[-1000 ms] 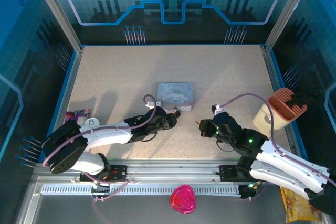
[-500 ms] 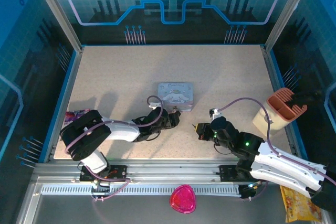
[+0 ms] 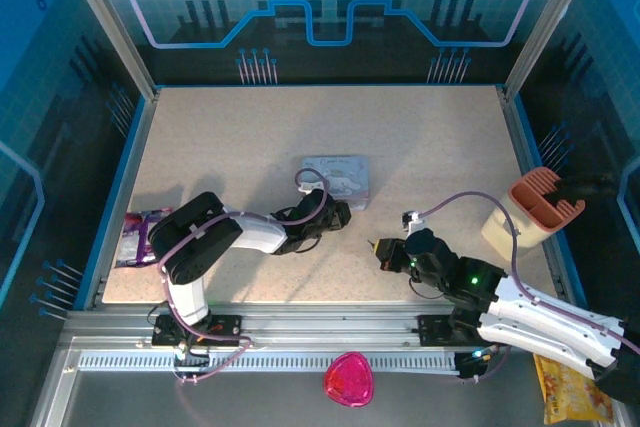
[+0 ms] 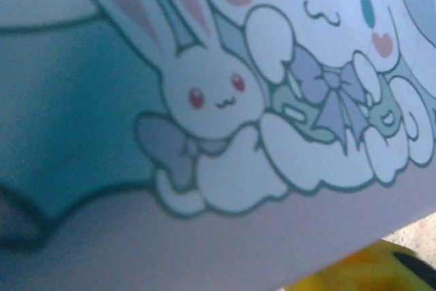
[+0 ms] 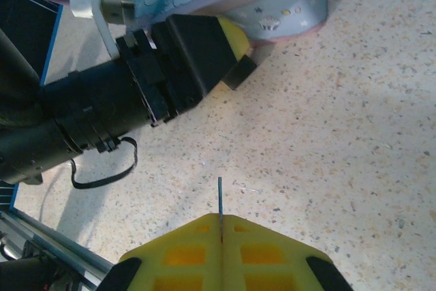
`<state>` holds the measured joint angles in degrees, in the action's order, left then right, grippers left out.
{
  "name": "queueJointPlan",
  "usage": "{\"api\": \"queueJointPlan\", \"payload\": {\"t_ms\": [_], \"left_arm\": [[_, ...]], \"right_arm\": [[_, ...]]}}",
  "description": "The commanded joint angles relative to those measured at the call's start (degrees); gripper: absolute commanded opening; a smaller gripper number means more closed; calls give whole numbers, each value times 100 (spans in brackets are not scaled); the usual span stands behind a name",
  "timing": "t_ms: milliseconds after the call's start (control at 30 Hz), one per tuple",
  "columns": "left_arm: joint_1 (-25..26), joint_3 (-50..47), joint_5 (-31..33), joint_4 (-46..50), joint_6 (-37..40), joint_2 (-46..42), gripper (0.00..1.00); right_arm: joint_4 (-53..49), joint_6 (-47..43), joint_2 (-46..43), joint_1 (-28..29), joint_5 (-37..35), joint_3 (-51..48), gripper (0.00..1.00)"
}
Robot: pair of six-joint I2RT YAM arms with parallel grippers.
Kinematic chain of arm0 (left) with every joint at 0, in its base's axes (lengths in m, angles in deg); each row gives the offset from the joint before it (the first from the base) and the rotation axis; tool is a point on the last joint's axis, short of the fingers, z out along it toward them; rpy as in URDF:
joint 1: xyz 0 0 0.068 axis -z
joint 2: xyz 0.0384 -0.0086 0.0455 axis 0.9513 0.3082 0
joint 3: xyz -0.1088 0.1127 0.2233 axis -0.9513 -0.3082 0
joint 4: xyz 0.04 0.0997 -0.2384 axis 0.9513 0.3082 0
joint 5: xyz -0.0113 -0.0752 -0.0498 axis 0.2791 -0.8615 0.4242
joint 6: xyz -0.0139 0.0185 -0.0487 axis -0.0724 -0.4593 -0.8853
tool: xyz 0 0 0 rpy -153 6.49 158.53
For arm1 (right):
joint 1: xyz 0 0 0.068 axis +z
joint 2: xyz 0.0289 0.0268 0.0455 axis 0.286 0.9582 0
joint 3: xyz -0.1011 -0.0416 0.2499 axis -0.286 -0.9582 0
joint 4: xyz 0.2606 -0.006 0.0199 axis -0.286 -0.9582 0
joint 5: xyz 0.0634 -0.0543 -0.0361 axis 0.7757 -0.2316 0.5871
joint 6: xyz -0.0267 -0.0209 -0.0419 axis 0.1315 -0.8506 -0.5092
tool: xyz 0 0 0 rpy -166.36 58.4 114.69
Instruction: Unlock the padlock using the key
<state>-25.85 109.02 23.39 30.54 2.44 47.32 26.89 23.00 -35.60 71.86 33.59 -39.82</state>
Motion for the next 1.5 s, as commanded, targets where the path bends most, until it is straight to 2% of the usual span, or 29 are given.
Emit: {"api": "queueJointPlan", "payload": {"t_ms": [0, 133, 233, 400, 633, 733, 1133, 1233, 1467], "left_arm": [[-49, 92, -524, -85, -36, 345, 38], [-62, 39, -597, -217, -52, 357, 29], [-80, -25, -660, -283, -80, 303, 22], [-80, -130, -801, -385, -245, 143, 13], [-83, -397, -1211, -1114, -897, 2, 11], [-81, -535, -1300, -1414, -1214, -31, 10], [-57, -1116, -1433, -2288, -2150, -339, 5], [-49, -1179, -1440, -2338, -2260, -507, 5], [-25, -1195, -1537, -2315, -2435, -727, 4]], "right_arm": [[77, 146, -22, 92, -168, -80, 0], [-18, 345, 66, 39, -145, -149, 0], [-74, 558, 94, -253, 172, -233, 0], [704, 830, 75, -785, 879, -750, 0], [1970, 995, 334, -827, 1006, -1140, 0], [2536, 1329, 467, -904, 1108, -1363, 0], [3689, 2272, 866, -1074, 1284, -1658, 0], [3680, 2256, 890, -1086, 1248, -1602, 0], [4358, 2177, 1090, -1103, 1302, -1634, 0]]}}
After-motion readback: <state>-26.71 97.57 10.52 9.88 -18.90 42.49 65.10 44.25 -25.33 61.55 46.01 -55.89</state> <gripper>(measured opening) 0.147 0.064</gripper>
